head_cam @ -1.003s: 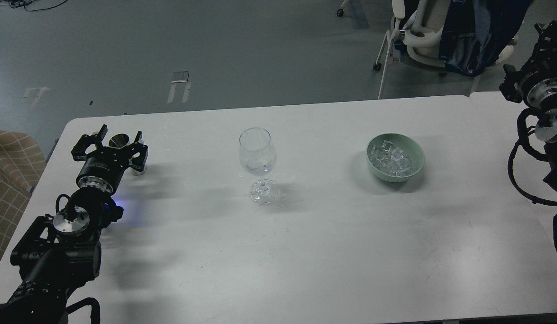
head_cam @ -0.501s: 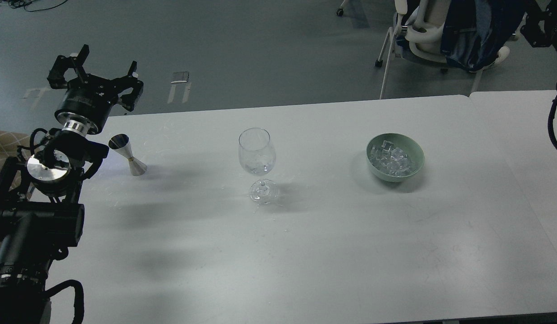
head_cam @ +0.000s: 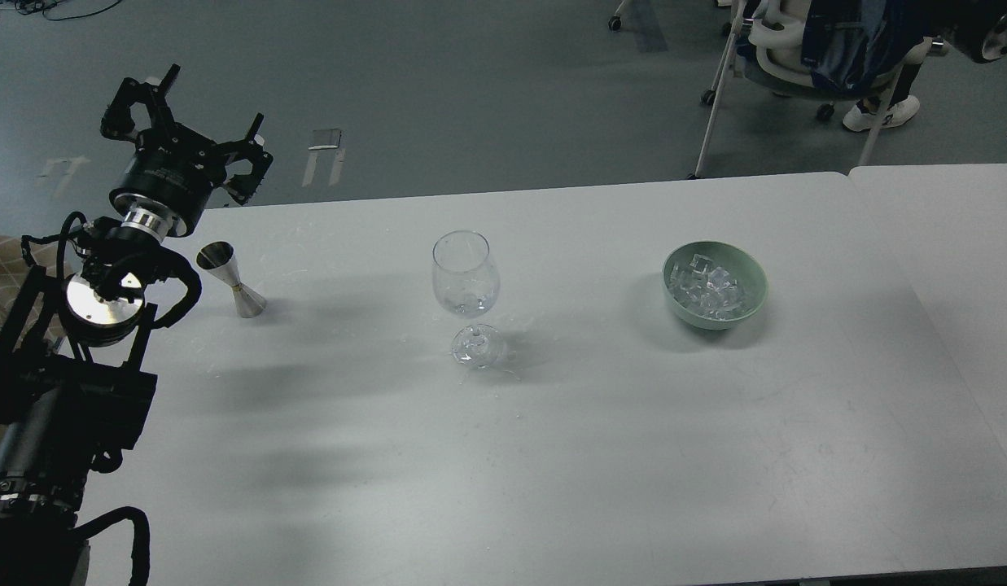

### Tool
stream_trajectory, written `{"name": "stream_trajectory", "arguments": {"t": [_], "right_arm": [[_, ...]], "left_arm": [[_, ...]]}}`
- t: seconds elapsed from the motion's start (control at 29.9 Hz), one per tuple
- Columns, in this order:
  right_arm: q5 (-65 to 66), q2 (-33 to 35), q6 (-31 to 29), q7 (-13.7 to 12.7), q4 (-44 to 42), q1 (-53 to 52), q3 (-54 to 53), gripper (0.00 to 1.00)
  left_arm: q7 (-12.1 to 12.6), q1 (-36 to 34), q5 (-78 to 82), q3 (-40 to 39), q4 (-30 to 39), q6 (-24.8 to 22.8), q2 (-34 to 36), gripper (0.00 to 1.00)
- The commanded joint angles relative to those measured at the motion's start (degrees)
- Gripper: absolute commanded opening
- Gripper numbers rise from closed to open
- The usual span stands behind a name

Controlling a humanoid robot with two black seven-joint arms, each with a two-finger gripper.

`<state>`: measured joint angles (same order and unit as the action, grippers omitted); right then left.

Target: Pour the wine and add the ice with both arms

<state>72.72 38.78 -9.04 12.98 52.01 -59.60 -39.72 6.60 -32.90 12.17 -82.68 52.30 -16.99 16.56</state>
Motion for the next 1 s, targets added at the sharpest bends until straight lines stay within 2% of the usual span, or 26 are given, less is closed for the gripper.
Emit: {"name": "stream_trajectory", "arguments": {"t": [0.0, 0.13, 0.17, 0.27, 0.5, 0.64, 0.8, 0.84, 0.9, 0.97], "right_arm": [[7.68, -0.02, -0.63, 1.86, 0.64, -0.6, 9.18, 1.0], [10.93, -0.11, -0.9, 6.69, 0.21, -2.26, 19.99, 1.0], [12.34, -0.28, -0.89, 7.14, -0.06, -2.97, 24.03, 1.0], [13.06, -0.9, -0.28, 7.24, 0.03, -3.24, 29.07, 1.0], [14.29, -3.36, 3.14, 6.97, -1.2, 0.36, 34.17, 0.93], [14.46, -4.5, 4.91, 6.62, -1.38, 2.21, 35.41, 0.82], [18.23, -5.82, 5.26, 6.62, -1.55, 3.53, 35.67, 0.77], [19.2, -6.61, 5.26, 6.62, -2.25, 3.88, 35.76, 0.72], [19.56, -8.19, 5.26, 6.53, -3.92, 4.67, 35.67, 0.67], [19.56, -9.16, 5.35, 6.53, -4.89, 4.76, 35.76, 0.66]], "left_arm": [[0.0, 1.17, -0.04, 0.33, 0.0, 0.73, 0.23, 0.95], [-0.44, 1.7, -0.57, -0.46, 0.0, -0.06, 0.23, 0.95], [-0.27, 1.7, -0.74, -0.72, 0.0, -0.85, 0.23, 0.95], [-0.44, 1.96, -0.83, -0.81, 0.09, -3.4, 0.49, 0.95], [-0.8, 3.89, -1.1, -1.17, 0.0, -4.11, 0.14, 0.95], [-0.88, 4.16, -1.19, -1.25, 0.0, -4.2, -0.12, 0.95], [-2.46, 4.16, -1.19, -1.87, 0.0, -4.28, 0.14, 0.95], [-2.46, 4.25, -1.19, -1.87, 0.0, -4.28, 0.23, 0.95], [-2.55, 4.51, -1.19, -1.96, 0.0, -4.28, 0.14, 0.95], [-2.55, 4.95, -1.19, -1.96, 0.0, -4.28, 0.14, 0.95]]}}
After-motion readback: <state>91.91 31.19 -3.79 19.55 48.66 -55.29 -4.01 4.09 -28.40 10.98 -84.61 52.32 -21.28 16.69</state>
